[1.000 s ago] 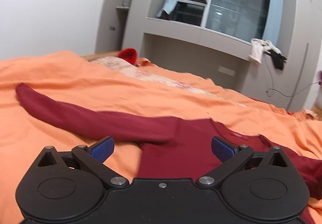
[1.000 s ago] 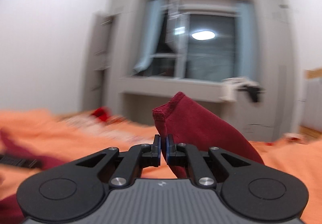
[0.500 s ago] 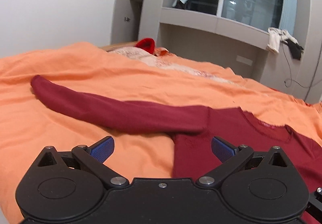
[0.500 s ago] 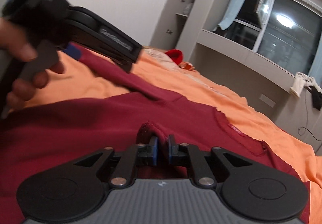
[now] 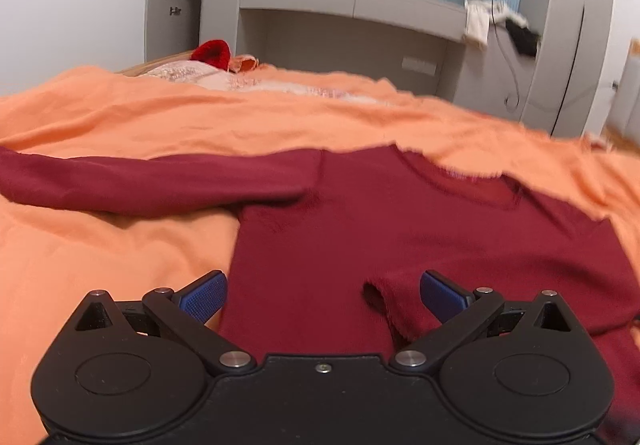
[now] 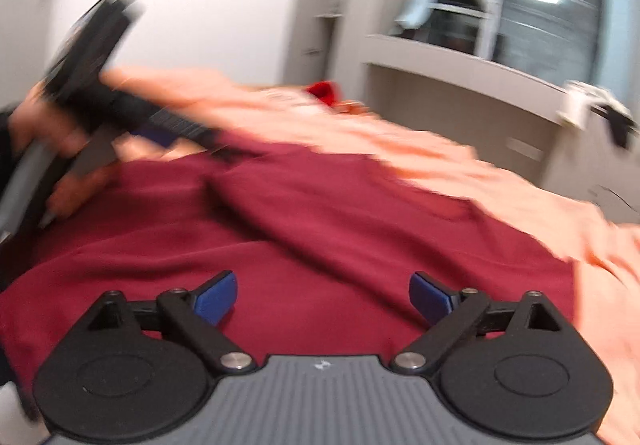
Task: Fold small clothes
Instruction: 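Grasp the sweater sleeve cuff with the right gripper and lay it across the body, then open the right gripper to release the sleeve on the sweater body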
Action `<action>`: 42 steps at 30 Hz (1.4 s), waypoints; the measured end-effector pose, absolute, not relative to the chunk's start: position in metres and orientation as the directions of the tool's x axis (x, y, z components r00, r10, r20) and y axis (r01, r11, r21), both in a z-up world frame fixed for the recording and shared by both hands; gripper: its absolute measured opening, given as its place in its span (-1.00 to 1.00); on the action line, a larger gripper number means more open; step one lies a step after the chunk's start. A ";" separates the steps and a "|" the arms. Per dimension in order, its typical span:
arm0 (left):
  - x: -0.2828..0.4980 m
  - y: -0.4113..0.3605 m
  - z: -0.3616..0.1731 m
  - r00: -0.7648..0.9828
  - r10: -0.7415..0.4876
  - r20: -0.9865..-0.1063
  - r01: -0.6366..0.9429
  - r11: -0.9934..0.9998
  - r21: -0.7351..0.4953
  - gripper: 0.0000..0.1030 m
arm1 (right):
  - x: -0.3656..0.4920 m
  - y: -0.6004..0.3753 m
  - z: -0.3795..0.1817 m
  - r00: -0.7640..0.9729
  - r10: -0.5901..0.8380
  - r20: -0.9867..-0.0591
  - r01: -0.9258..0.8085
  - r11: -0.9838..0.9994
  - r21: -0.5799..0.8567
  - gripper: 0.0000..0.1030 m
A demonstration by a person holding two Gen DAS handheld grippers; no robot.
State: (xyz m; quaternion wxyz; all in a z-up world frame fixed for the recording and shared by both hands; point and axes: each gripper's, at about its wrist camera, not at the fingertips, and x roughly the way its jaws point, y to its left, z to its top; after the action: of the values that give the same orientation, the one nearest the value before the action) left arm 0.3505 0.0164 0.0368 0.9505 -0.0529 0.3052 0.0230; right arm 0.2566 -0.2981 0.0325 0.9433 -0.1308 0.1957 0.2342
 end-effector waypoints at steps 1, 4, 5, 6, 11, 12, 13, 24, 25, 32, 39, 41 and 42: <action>0.353 0.012 0.032 0.799 0.033 -0.601 -0.083 0.995 -0.055 0.99 | 0.261 -0.308 0.034 0.832 0.368 -0.415 -0.457 0.879 -0.138 0.97; 0.357 0.004 0.020 0.768 0.083 -0.635 -0.088 0.996 0.024 0.99 | 0.277 -0.341 0.036 0.890 0.259 -0.376 -0.321 0.941 -0.110 0.97; 0.357 0.002 0.017 0.767 0.094 -0.635 -0.085 0.995 0.045 0.99 | 0.287 -0.353 0.037 0.899 0.209 -0.384 -0.258 0.963 -0.080 0.97; 0.356 0.000 0.016 0.768 0.103 -0.633 -0.084 0.995 0.060 0.99 | 0.297 -0.365 0.037 0.900 0.174 -0.399 -0.204 0.978 -0.033 0.95; 0.353 -0.009 0.014 0.773 0.139 -0.619 -0.079 0.989 0.123 0.99 | 0.338 -0.434 0.019 0.865 0.148 -0.480 -0.002 0.956 0.292 0.54; 0.353 -0.010 0.014 0.773 0.141 -0.618 -0.078 0.989 0.128 0.99 | 0.341 -0.448 0.011 0.853 0.181 -0.490 0.007 0.934 0.357 0.40; 0.352 -0.010 0.014 0.775 0.141 -0.617 -0.075 0.988 0.132 0.99 | 0.344 -0.456 0.004 0.843 0.209 -0.495 0.019 0.910 0.415 0.32; 0.346 -0.016 0.012 0.778 0.151 -0.610 -0.062 0.984 0.164 0.99 | 0.352 -0.484 0.013 0.843 0.246 -0.479 0.014 0.879 0.477 -0.83; 0.346 -0.016 0.012 0.778 0.152 -0.610 -0.062 0.984 0.166 0.99 | 0.358 -0.480 0.009 0.836 0.244 -0.492 0.025 0.878 0.478 -0.83; 0.343 -0.014 0.012 0.782 0.138 -0.608 -0.055 0.987 0.154 0.99 | 0.353 -0.477 0.013 0.827 0.274 -0.491 -0.021 0.888 0.459 -0.40; 0.343 -0.015 0.012 0.782 0.142 -0.606 -0.055 0.986 0.160 0.99 | 0.310 -0.449 0.021 0.821 0.225 -0.524 -0.181 0.974 0.135 0.20; 0.343 -0.016 0.012 0.782 0.147 -0.606 -0.058 0.985 0.164 0.99 | 0.300 -0.438 0.018 0.821 0.206 -0.533 -0.222 0.974 0.035 0.21; 0.343 -0.016 0.012 0.782 0.149 -0.605 -0.059 0.984 0.167 0.99 | 0.296 -0.432 0.015 0.822 0.187 -0.537 -0.231 0.973 -0.016 0.21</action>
State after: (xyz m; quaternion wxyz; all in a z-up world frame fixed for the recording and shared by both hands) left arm 0.3430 -0.0164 0.0120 0.9414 0.0696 0.3254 0.0553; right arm 0.2960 -0.4317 0.0148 0.9537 -0.0402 0.2772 0.1096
